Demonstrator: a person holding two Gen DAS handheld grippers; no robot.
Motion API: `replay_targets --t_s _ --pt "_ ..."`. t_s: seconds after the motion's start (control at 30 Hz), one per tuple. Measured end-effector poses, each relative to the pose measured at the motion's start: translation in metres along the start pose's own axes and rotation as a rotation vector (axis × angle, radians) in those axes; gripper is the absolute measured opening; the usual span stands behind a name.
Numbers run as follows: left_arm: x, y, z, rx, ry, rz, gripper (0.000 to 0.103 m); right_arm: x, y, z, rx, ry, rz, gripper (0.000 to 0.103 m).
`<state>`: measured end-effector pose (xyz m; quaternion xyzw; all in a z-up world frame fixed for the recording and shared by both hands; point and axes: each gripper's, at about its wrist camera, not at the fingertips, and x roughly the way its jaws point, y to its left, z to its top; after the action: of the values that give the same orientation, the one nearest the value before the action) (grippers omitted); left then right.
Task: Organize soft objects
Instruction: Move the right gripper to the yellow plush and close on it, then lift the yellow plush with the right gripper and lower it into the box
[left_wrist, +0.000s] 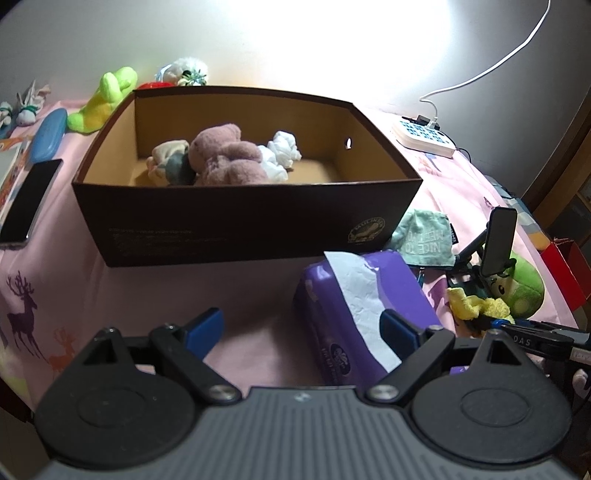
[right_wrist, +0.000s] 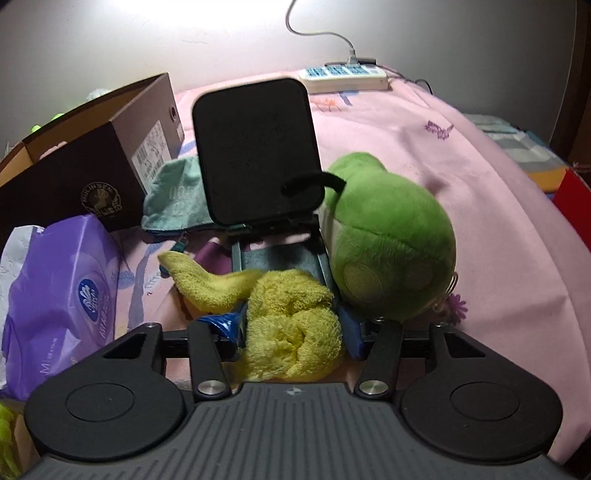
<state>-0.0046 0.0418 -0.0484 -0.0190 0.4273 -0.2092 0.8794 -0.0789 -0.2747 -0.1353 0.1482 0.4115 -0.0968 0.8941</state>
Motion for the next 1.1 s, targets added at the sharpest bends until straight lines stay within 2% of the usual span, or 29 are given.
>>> replay_targets --t_s 0.03,0.1,0.23,0.33,0.53,0.7,0.87,0.93,1.0,1.1 --pt "-0.001 -0.001 -0.001 0.005 -0.003 0.004 0.092 -0.001 -0.004 0.003 0.042 0.02 0.009 0.037" --pt "-0.003 -0.002 -0.002 0.007 -0.007 0.006 0.092 -0.008 -0.014 0.002 0.109 0.001 0.059 0.034" --pt "-0.003 -0.001 -0.004 -0.004 0.0 0.016 0.092 -0.027 -0.02 -0.002 0.147 -0.049 0.121 0.029" --pt "-0.002 -0.001 -0.005 -0.009 0.007 0.021 0.092 -0.047 -0.019 0.0 0.166 -0.103 0.215 0.029" --pt "-0.003 -0.006 -0.009 -0.007 0.008 0.033 0.092 -0.077 0.005 0.03 0.116 -0.196 0.468 0.029" --pt "-0.015 0.003 -0.019 -0.036 -0.002 0.075 0.092 -0.075 0.044 0.068 0.004 -0.224 0.584 0.03" --pt "-0.036 0.023 -0.034 -0.101 -0.028 0.14 0.092 -0.05 0.089 0.116 -0.059 -0.176 0.572 0.03" --pt "-0.045 0.027 -0.04 -0.115 -0.045 0.171 0.093 -0.035 0.108 0.133 -0.1 -0.149 0.532 0.031" --pt "-0.055 0.031 -0.046 -0.128 -0.066 0.207 0.099 -0.019 0.122 0.148 -0.133 -0.126 0.498 0.031" --pt "-0.069 0.037 -0.056 -0.16 -0.087 0.25 0.1 0.012 0.142 0.166 -0.184 -0.107 0.418 0.033"
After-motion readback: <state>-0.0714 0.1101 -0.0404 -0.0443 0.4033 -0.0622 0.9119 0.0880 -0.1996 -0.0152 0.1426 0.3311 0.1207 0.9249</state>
